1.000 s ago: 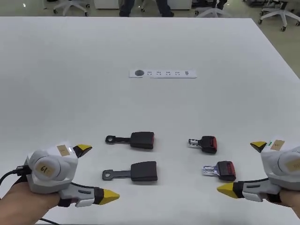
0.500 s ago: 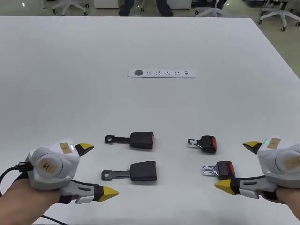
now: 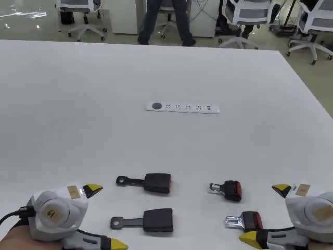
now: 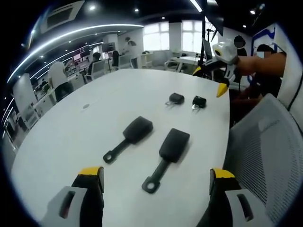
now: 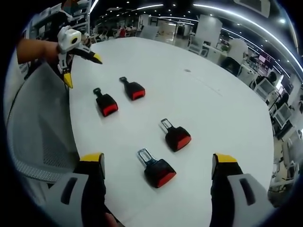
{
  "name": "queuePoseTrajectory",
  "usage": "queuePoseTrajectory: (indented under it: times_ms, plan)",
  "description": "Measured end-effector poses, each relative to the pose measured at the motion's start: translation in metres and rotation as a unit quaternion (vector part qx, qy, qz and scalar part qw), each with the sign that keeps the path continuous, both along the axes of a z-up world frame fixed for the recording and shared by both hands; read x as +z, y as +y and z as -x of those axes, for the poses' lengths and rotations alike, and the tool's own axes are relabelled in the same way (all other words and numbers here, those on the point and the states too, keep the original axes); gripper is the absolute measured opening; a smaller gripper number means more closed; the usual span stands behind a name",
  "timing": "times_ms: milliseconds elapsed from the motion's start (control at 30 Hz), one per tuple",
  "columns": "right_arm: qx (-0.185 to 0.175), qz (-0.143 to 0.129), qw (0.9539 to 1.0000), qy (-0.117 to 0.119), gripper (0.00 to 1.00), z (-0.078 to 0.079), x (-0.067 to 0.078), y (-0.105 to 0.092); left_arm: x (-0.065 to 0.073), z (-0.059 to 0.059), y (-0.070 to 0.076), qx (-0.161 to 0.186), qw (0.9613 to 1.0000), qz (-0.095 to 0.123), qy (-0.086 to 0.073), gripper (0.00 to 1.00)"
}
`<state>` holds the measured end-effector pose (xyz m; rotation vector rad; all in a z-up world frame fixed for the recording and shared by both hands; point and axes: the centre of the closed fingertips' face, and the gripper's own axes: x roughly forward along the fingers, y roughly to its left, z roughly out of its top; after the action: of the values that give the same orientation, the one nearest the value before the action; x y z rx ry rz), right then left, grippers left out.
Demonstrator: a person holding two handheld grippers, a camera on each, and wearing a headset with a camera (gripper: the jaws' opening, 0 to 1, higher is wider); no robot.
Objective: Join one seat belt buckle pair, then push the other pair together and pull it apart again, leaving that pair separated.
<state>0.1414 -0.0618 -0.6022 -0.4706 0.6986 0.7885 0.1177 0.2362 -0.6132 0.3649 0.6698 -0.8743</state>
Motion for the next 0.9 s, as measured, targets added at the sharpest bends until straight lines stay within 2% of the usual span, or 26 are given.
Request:
queuePoseTrajectory:
  times_ms: [67, 167, 267, 500, 533, 733, 767, 900]
  plan:
    - [0.002, -0.007, 1.0000, 0.000, 0.94, 0.000, 0.001, 0.002, 0.000, 0.000, 0.000, 0.001, 1.0000, -0.001, 0.001, 0.93]
    - [0.005, -0.007, 1.0000, 0.001, 0.93, -0.001, 0.000, 0.001, 0.003, 0.000, -0.011, 0.000, 1.0000, -0.003, 0.003, 0.93]
    - [0.011, -0.005, 0.9999, 0.003, 0.90, 0.001, -0.001, 0.001, 0.003, -0.001, -0.015, -0.006, 1.0000, -0.007, 0.003, 0.92]
    - [0.036, 0.011, 0.9993, 0.011, 0.80, 0.000, -0.009, -0.005, -0.005, 0.000, -0.026, -0.030, 0.9993, -0.018, 0.015, 0.86]
    - [0.042, 0.014, 0.9990, 0.007, 0.79, 0.000, -0.010, -0.006, -0.005, 0.001, -0.028, -0.035, 0.9991, -0.019, 0.018, 0.83]
    - [0.074, 0.021, 0.9968, 0.020, 0.66, 0.002, -0.017, -0.006, -0.015, 0.004, -0.037, -0.063, 0.9971, -0.030, 0.032, 0.76]
    - [0.080, 0.025, 0.9963, 0.022, 0.64, 0.002, -0.018, -0.006, -0.018, 0.006, -0.038, -0.069, 0.9961, -0.035, 0.042, 0.75]
    - [0.105, 0.039, 0.9931, 0.034, 0.59, 0.003, -0.027, -0.006, -0.024, 0.011, -0.042, -0.095, 0.9929, -0.053, 0.048, 0.71]
